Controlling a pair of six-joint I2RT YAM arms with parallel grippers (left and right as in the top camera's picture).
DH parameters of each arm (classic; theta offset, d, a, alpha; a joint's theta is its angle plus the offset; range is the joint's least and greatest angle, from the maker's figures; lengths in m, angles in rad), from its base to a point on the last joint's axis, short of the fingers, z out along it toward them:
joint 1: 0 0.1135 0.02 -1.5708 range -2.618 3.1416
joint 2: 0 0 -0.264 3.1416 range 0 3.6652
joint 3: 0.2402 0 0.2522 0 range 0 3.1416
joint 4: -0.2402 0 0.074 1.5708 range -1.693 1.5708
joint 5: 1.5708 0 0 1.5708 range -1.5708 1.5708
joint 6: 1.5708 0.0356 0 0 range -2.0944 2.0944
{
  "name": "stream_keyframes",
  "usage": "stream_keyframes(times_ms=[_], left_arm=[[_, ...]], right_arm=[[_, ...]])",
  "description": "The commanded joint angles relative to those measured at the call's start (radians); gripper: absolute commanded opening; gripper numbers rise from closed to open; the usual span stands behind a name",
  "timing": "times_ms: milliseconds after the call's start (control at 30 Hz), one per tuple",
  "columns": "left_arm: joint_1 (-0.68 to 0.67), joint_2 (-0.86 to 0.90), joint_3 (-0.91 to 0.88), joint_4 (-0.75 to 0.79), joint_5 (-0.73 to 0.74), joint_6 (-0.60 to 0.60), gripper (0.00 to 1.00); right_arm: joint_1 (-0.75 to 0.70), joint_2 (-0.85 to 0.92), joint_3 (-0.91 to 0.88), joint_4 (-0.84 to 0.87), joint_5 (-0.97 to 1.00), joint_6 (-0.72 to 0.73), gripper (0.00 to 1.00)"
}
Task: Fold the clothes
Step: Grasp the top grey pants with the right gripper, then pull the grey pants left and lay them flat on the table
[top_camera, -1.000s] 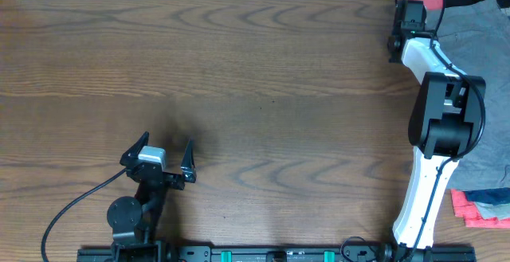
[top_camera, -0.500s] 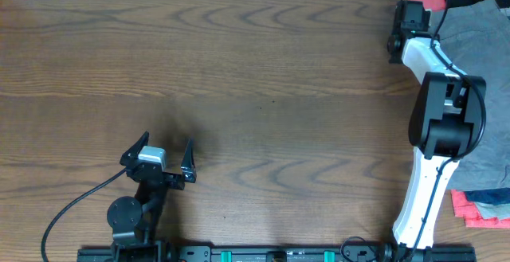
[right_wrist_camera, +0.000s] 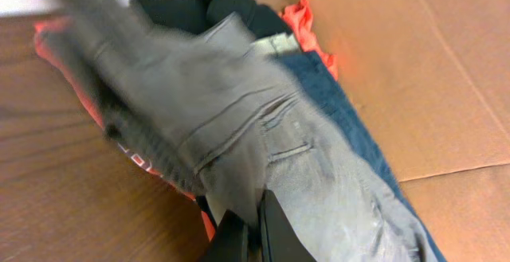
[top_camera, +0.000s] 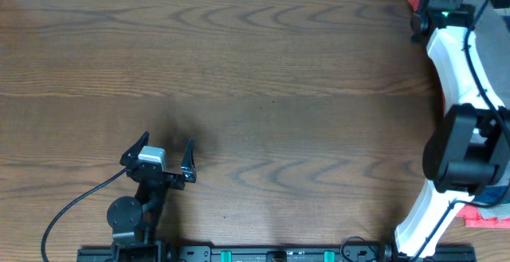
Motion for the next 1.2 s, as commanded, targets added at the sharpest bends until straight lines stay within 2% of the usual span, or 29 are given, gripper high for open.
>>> stream_keyframes(times_ms=[0,233,733,1167], left_arm=[[0.004,-0.001,-0.017,-0.037,0.021,0.006,0.98],[0.004,-0.001,-0.017,-0.037,0.021,0.006,0.98],[0.004,-0.001,-0.017,-0.037,0.021,0.006,0.98],[0.004,-0.001,-0.017,-0.037,0.021,0.006,0.98]], right_arm=[[0.048,-0.045,0.013,-0.013,-0.029,0.020,0.01],[0.159,-0.056,0.012,-0.062,-0.196,0.025,0.01],[0.504,-0.036,0.010,-0.115,-0.606,0.178,0.01],[0.919,0.067,0.010,-0.119,-0.648,0.290,0.01]])
